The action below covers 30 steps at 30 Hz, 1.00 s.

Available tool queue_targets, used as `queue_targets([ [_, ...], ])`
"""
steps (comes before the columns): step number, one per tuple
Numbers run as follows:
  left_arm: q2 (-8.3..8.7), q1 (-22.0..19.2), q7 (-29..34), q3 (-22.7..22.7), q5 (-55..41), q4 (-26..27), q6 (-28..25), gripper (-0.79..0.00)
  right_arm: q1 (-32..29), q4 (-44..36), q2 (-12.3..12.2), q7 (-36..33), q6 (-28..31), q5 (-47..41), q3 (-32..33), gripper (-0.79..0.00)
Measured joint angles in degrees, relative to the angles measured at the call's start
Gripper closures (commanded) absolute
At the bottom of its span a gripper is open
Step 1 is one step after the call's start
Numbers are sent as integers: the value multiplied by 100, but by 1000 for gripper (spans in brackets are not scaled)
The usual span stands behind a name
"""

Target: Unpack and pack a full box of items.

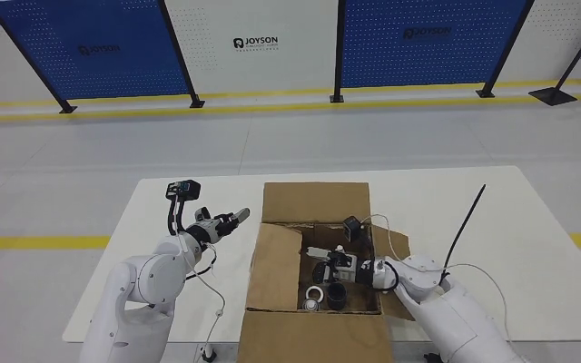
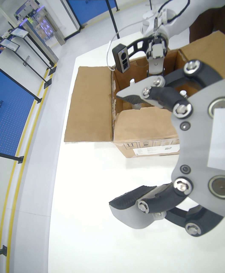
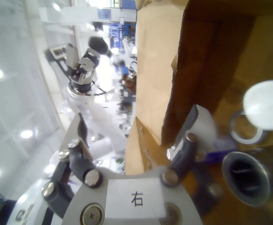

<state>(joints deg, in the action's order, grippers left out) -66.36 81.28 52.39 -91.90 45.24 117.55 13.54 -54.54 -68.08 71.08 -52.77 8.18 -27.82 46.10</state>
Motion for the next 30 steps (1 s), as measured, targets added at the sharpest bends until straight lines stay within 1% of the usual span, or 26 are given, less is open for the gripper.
queue_targets([
  [7,0,3,-6,-1,-2,-4,-4,-785,459,436,264,101,-89,87,-441,-785],
  [9,0,28,-132,-29,-43,-63,-68,-785,567,522,345,149,-168,97,-563,-785],
  [14,32,-19,-192,-300,-198,-201,-289,-785,747,546,471,269,-353,128,-687,-785],
  [18,65,-17,-117,-581,-332,-256,-421,-785,743,333,455,356,-612,231,-598,-785],
  [25,126,80,-103,-1096,-512,-433,-656,-785,588,-474,320,400,-1267,506,-278,-785],
  [28,149,106,-100,-1273,-573,-504,-719,-785,587,-773,295,388,-1513,706,-247,-785],
  [30,162,121,-99,-1356,-603,-553,-772,-785,587,-804,309,392,-1620,792,-307,-785],
])
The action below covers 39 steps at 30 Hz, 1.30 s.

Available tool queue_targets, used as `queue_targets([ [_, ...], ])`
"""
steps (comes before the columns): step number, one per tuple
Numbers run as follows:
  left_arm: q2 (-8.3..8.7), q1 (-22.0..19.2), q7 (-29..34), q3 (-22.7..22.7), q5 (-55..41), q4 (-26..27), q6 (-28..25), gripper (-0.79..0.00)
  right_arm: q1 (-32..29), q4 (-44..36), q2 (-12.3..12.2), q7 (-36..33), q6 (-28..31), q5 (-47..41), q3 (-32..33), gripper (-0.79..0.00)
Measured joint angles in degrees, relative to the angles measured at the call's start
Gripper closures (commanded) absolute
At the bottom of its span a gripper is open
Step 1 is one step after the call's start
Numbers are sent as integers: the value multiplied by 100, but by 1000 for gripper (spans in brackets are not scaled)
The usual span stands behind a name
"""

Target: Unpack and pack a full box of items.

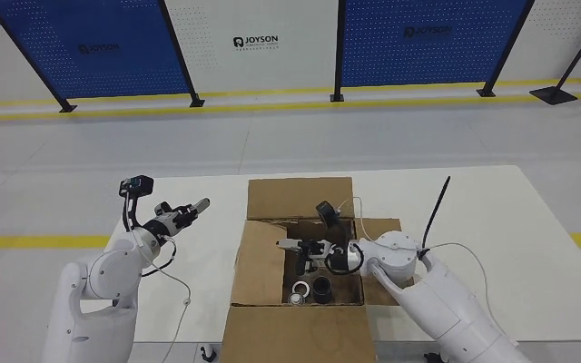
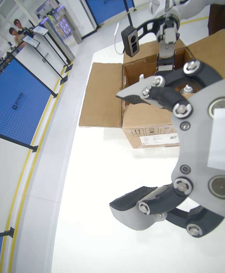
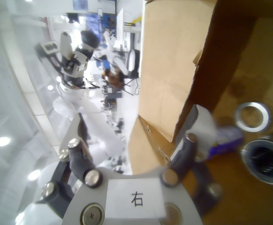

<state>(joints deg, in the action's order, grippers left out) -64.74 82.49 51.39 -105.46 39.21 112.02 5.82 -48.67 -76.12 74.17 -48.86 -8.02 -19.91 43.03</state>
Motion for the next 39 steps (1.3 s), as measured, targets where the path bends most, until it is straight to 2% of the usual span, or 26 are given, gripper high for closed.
queue_targets([
  [10,45,18,-44,-199,-5,-151,-109,-785,243,751,329,167,359,-56,-569,-785],
  [22,44,18,-44,-198,-5,-150,-107,-785,451,1588,679,91,1278,-508,-753,-785],
  [39,44,18,-44,-198,-5,-150,-107,-785,474,1672,832,-33,2346,-670,-485,-785],
])
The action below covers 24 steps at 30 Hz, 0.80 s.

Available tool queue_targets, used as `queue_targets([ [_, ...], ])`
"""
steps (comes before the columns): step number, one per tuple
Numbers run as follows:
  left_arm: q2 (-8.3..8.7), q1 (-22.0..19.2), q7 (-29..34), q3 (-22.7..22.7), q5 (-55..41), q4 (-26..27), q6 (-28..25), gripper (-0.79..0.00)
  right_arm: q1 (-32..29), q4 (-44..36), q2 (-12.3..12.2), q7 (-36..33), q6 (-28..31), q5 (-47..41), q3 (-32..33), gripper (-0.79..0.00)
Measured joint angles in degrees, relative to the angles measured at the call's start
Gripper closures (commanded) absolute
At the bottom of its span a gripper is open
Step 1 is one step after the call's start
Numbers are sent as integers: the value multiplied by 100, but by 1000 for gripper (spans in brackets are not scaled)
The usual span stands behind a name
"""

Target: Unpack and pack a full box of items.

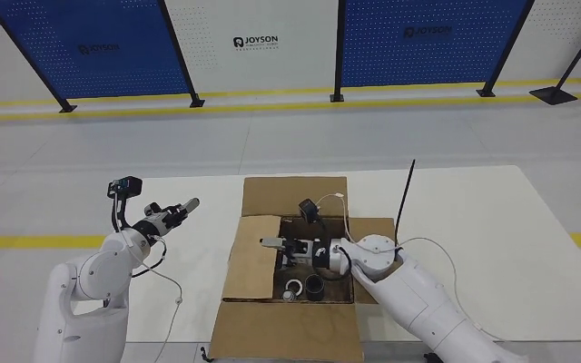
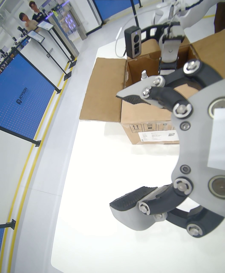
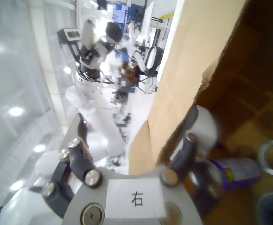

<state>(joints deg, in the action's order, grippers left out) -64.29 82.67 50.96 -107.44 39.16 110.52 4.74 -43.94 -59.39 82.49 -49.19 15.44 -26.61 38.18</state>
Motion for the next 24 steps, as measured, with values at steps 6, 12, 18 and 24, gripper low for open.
queue_targets([
  [6,0,0,0,0,0,0,0,-785,91,58,116,25,246,-142,3,-785],
  [12,5,65,-279,-80,11,-96,17,-785,356,275,324,11,386,-204,-168,-785],
  [18,45,22,-441,-332,174,-287,141,-785,636,636,600,-105,554,-317,-422,-785],
  [24,92,-44,-525,-511,353,-516,143,-785,747,864,739,-158,611,-369,-544,-785],
])
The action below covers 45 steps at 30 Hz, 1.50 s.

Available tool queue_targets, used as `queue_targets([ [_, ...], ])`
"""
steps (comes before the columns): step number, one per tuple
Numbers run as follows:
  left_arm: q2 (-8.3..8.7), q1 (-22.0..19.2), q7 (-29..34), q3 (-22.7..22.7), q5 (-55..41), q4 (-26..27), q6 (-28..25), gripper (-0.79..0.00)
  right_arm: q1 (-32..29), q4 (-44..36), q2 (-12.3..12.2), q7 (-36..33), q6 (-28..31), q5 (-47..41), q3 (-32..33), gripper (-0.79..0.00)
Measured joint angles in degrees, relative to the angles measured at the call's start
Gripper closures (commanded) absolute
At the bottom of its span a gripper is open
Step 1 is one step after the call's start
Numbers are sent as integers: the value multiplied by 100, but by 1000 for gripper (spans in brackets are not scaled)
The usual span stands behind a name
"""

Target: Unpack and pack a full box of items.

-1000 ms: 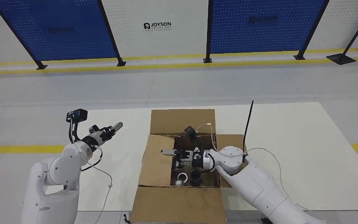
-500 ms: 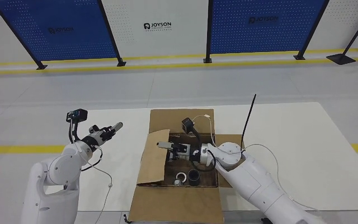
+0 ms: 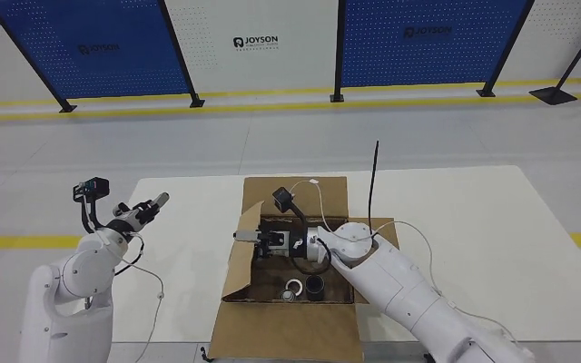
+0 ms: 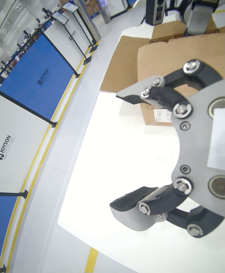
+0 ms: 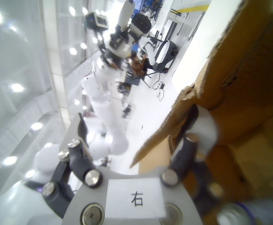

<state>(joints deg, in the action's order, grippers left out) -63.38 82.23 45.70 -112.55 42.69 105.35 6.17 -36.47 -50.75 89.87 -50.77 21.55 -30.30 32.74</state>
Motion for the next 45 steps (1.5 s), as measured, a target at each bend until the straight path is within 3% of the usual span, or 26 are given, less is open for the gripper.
queue_targets([
  [10,42,11,-54,-32,373,-44,-50,-785,-13,-26,-1,14,-11,10,1,-785],
  [16,42,10,-54,-32,372,-44,-49,-785,68,-214,120,82,-139,220,-83,-785],
  [35,42,10,-54,-32,372,-44,-49,-785,710,1160,1118,-87,-211,481,-827,-785],
  [45,42,10,-54,-32,372,-44,-49,-785,825,1761,1472,-369,-205,416,-850,-785],
])
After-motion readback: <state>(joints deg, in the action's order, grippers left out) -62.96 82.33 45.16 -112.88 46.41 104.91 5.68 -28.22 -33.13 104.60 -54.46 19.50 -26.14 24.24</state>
